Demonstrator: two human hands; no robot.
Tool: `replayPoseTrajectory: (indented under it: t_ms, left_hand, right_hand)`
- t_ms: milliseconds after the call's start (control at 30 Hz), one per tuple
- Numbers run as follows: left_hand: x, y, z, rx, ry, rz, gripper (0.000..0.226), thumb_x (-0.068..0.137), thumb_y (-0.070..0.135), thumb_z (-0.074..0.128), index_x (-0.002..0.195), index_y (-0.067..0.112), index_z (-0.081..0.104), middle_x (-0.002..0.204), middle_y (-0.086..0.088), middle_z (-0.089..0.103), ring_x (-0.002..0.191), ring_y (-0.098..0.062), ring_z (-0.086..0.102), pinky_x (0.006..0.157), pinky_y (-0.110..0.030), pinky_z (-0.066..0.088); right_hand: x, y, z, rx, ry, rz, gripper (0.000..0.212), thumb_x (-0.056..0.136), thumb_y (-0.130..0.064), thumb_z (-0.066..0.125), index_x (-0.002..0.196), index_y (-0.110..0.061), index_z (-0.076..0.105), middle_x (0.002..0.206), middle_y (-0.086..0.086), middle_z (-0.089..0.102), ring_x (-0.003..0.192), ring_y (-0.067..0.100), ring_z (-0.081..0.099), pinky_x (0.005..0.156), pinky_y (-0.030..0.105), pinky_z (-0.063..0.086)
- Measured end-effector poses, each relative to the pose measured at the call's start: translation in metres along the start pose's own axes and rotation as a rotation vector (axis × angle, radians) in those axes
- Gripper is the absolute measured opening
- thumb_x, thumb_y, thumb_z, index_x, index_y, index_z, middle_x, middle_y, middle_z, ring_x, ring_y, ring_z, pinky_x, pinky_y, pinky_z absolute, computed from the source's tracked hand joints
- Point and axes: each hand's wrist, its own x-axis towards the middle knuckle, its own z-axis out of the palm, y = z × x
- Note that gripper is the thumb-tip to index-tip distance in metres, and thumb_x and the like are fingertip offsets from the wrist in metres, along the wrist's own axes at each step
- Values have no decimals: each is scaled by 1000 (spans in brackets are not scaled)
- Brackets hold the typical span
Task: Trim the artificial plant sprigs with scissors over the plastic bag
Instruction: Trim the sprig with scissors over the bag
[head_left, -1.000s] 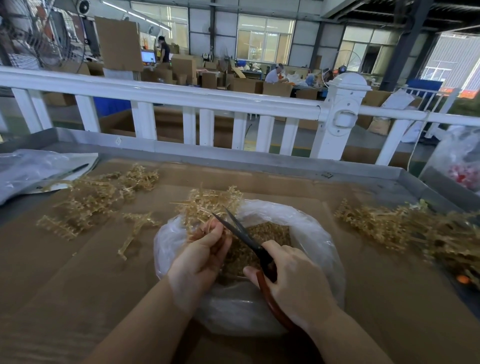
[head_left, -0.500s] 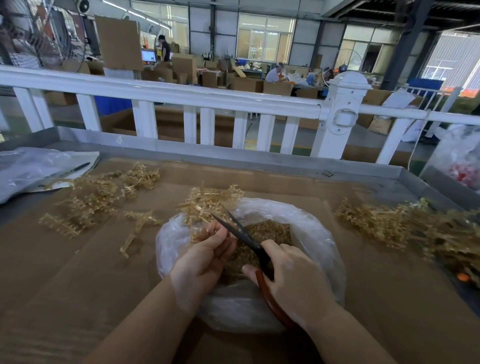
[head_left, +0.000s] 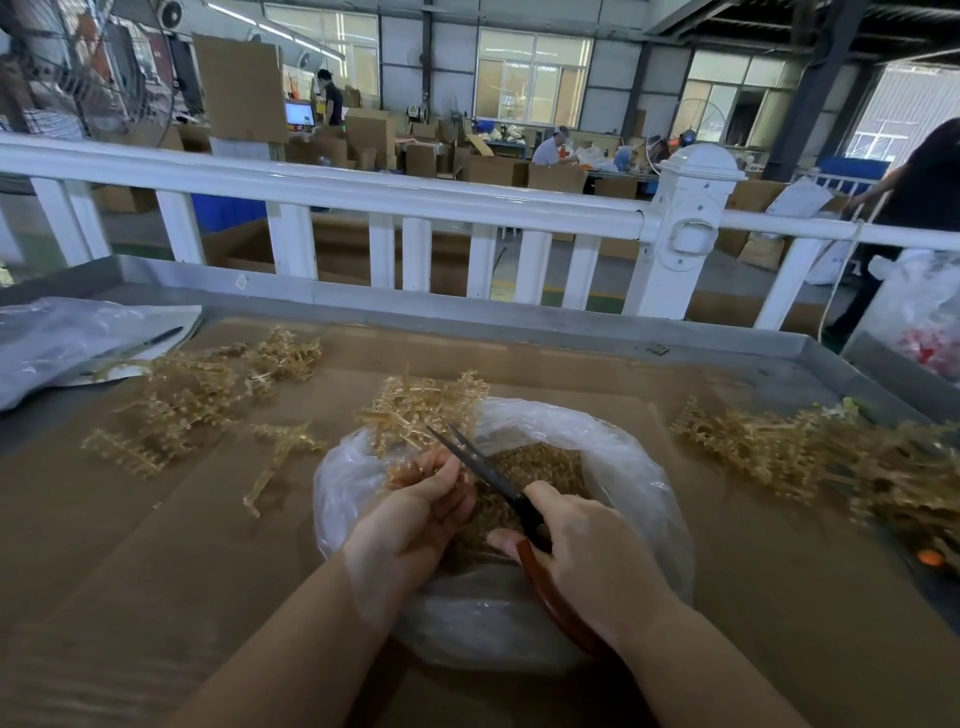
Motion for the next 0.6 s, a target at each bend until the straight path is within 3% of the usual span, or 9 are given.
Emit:
replayPoseTrajectory:
  t_ms: [400, 500, 600]
  left_hand:
    - [1, -1, -2, -45, -36, 41, 9, 88, 4, 57, 87, 12, 60, 63, 0, 67, 54, -9, 66, 63, -27, 50]
    - [0, -1, -1, -70, -15, 47, 7, 85, 7, 62, 90, 13, 62, 66, 1, 69, 55, -8, 66, 53, -23, 54]
    - [0, -1, -1, -112, -3, 49, 6, 85, 6, 61, 86, 11, 63, 61, 1, 68, 51, -8, 65, 48, -20, 54]
  right_hand:
    - [-3, 3, 5, -44, 34, -31, 35, 86, -66, 45, 84, -32, 38, 66, -12, 49, 60, 7, 48, 56, 19, 35]
    - [-5, 4, 6, -40, 45, -31, 38, 86, -67, 44, 88, -29, 46, 71, -11, 55, 63, 7, 53, 60, 22, 45]
    - [-8, 3, 6, -22, 76, -39, 39, 84, -67, 43, 89, -28, 49, 71, -11, 55, 64, 7, 52, 60, 23, 47]
